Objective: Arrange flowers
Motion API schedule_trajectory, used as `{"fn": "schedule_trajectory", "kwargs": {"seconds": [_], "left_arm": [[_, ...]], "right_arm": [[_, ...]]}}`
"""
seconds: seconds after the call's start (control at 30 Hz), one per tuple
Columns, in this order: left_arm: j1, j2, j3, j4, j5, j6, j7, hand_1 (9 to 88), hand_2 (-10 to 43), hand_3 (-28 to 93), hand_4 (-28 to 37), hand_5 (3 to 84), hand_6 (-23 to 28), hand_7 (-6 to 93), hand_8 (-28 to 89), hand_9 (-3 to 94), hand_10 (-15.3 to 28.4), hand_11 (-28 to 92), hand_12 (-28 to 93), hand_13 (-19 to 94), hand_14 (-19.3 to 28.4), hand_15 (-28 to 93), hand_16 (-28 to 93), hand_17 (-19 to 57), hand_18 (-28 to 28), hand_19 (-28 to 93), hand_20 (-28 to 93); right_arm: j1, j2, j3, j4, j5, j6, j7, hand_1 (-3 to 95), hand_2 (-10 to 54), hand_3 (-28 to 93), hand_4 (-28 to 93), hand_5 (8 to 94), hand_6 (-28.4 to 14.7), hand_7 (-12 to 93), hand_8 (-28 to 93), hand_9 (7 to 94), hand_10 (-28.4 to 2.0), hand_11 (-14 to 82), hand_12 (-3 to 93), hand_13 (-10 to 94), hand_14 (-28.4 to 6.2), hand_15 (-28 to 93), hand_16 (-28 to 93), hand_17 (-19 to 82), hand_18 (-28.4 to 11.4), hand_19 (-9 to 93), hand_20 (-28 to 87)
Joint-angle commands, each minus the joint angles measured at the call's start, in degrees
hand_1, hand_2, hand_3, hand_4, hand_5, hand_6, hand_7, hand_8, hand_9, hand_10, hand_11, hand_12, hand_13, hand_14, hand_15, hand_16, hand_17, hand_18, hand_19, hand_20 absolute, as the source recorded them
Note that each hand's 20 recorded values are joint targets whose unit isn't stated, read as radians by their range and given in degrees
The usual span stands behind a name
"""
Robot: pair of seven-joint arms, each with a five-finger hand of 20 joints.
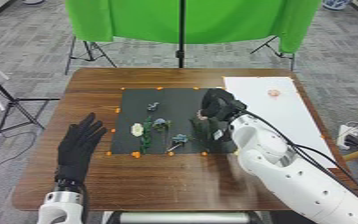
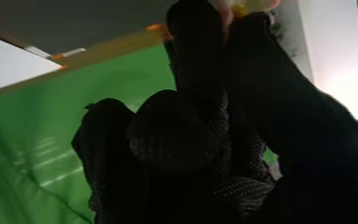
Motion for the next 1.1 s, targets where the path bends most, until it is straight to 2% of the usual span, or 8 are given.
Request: {"fn": "schedule_trajectory", "kwargs": {"seconds": [0.03, 0.1, 0.27, 0.47, 0.63, 0.83, 1.07, 1.1], "left_arm": [[0.5, -0.24, 0.33, 0.6, -0.13, -0.42, -0.54, 15.3, 2.8, 65, -28.3, 35.2, 4.5, 7.7, -5, 34.7, 12.1, 14, 13, 25, 17.2, 21, 0, -0.8, 12.7, 11, 18], [0.5, -0.28, 0.31, 0.62, -0.1, -0.53, -0.44, 15.3, 2.8, 65, -28.3, 35.2, 4.5, 7.7, -5, 34.6, 12.1, 14, 12, 25, 17.2, 21, 0, -0.7, 12.7, 11, 18], [0.7, -0.37, 0.3, 0.51, -0.1, -0.39, -0.28, 15.5, 2.9, 65, -28.3, 35.2, 4.5, 7.7, -5, 34.7, 12.2, 14, 13, 25, 17.3, 21, 0, -0.8, 12.7, 11, 18], [0.7, -0.24, 0.27, 0.46, -0.13, -0.13, -0.43, 15.4, 2.8, 65, -28.3, 35.2, 4.6, 7.7, -5, 34.7, 12.1, 14, 13, 25, 17.2, 21, 0, -0.8, 12.7, 11, 18], [0.7, -0.26, 0.36, 0.48, -0.15, -0.14, -0.44, 15.3, 2.8, 65, -28.3, 35.2, 4.6, 7.7, -5, 34.7, 12.2, 14, 12, 25, 17.2, 22, 0, -0.7, 12.7, 11, 18], [0.7, -0.36, 0.43, 0.5, -0.04, 0.09, -0.51, 15.5, 2.8, 65, -28.3, 35.2, 4.6, 7.6, -5, 34.6, 12.2, 14, 13, 25, 17.3, 22, 0, -0.7, 12.7, 11, 18], [0.7, -0.4, 0.49, 0.56, -0.08, -0.49, -0.61, 15.4, 2.8, 65, -28.3, 35.2, 4.6, 7.6, -5, 34.7, 12.1, 14, 12, 25, 17.2, 21, 0, -0.7, 12.7, 11, 18], [0.7, -0.39, 0.43, 0.57, 0.0, -0.57, -0.62, 15.4, 2.8, 65, -28.3, 35.2, 4.5, 7.6, -5, 34.7, 12.1, 14, 12, 25, 17.2, 21, 0, -0.7, 12.7, 11, 18]], "right_arm": [[-0.5, -0.1, 0.4, 0.7, -1.0, -2.9, 0.4, 46.3, -9.5, 70, -21, 66.1, 3.0, 20, -3, 73.1, -12.2, 20.8, 23.5, 88, -1.9, 65, 34, 66, -11.4, 93, 64], [-0.6, 0.0, 0.6, 0.5, -1.4, -3.0, 0.5, 43.7, -9.5, 72, -21, 64.2, 2.9, 19, -9, 71.4, -12.3, 20.9, 22.0, 88, -2.0, 65, 34, 66, -11.6, 93, 64], [-0.9, 0.8, 3.1, 0.1, -5.2, -0.4, 1.2, 39.5, -9.5, 71, -21, 59.6, 2.3, 17, -10, 66.6, -13.5, 17.2, 20.6, 86, -2.8, 64, 34, 64, -12.1, 93, 63], [1.5, 1.4, 8.1, 4.8, -9.3, 3.1, 6.6, 33.0, -9.5, 71, -18, 53.1, 0.6, 14, -9, 56.1, -15.9, 10.8, 19.3, 80, -6.2, 62, 32, 57, -14.6, 93, 55], [4.7, 1.5, 10.4, 11.6, -10.8, -2.1, 11.1, 31.3, -9.5, 71, -18, 46.7, -0.1, 12, -8, 47.2, -18.0, 6.2, 19.1, 76, -8.4, 61, 31, 54, -16.5, 93, 49], [9.0, 0.3, 9.1, 21.2, -11.7, -4.8, 12.5, 31.9, -9.5, 72, -18, 42.3, 1.8, 11, -8, 42.6, -18.0, 5.0, 19.6, 74, -9.5, 63, 30, 53, -17.1, 93, 48], [9.1, -1.6, 10.5, 26.8, -11.8, -7.9, 15.0, 33.9, -9.5, 72, -20, 43.2, 2.6, 13, -8, 43.5, -18.2, 5.4, 20.0, 75, -8.6, 65, 28, 54, -16.5, 93, 47], [8.7, -1.5, 10.8, 27.0, -11.0, -7.5, 15.1, 34.6, -9.5, 71, -20, 44.7, 2.8, 14, -9, 46.1, -18.0, 6.6, 20.0, 76, -8.4, 65, 28, 54, -16.3, 93, 47]]}}
